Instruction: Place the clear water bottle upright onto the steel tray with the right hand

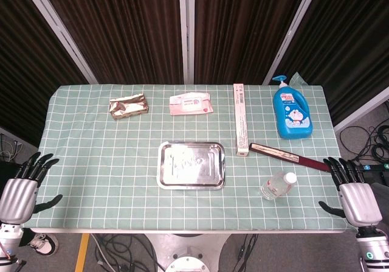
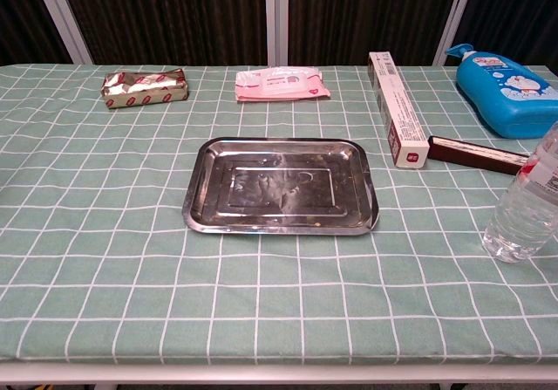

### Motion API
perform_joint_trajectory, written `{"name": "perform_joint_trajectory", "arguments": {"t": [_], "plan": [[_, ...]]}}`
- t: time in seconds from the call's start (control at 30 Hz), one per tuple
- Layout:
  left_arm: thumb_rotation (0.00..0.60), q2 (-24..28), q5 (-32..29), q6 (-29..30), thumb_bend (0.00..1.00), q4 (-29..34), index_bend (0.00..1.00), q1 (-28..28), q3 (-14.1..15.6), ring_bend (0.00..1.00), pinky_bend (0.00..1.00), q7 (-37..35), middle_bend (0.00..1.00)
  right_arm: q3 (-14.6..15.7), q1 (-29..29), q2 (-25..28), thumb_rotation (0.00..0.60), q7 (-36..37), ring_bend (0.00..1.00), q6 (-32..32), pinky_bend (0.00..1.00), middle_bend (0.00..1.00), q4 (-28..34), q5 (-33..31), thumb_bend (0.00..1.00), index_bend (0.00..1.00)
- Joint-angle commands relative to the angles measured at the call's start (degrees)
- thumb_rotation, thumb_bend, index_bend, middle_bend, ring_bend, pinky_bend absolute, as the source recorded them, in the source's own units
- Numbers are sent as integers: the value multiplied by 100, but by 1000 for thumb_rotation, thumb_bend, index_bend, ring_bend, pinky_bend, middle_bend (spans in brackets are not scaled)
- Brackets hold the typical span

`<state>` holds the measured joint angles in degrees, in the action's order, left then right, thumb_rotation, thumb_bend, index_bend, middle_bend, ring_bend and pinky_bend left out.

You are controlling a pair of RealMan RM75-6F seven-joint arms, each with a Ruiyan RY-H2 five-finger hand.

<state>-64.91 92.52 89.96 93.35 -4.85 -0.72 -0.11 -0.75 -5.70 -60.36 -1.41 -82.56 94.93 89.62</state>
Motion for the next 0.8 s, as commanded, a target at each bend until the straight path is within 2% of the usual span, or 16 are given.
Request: {"name": "perform_joint_trajectory", "arguments": {"t": [0.03,0.33,0.53,0.63,0.7,0.73,0.8], "plan": [[600,-6,5,1,136,3,242,-3,-5,98,186,-15,230,2,-4,-4,600,-10,0,2,0,69,8,13,45,0],[600,30,28,-16,136,61,242,-5,4,98,186,-53,229,-5,47,71,600,76,0,-80,0,70,62,7,45,0],[600,35,11,-59,136,50,242,-14,10,98,186,-103,229,10,9,121,600,430,0,152,0,71,108,-157,40,0],[600,-6,-1,-85,136,4,242,-36,-6,98,186,-146,229,22,5,74,600,1015,0,121,0,89,41,-54,12,0],[600,-41,2,-121,136,-8,242,-60,-9,98,186,-152,229,32,6,-24,600,1688,0,72,0,97,-47,34,0,0],[600,-53,11,-131,136,-9,242,-71,-11,98,186,-142,229,50,2,-59,600,2089,0,66,0,95,-71,85,0,0],[600,-71,33,-144,136,-14,242,-90,-13,98,186,-115,229,96,-4,-144,600,3388,0,-15,0,88,-103,248,0,0]]}}
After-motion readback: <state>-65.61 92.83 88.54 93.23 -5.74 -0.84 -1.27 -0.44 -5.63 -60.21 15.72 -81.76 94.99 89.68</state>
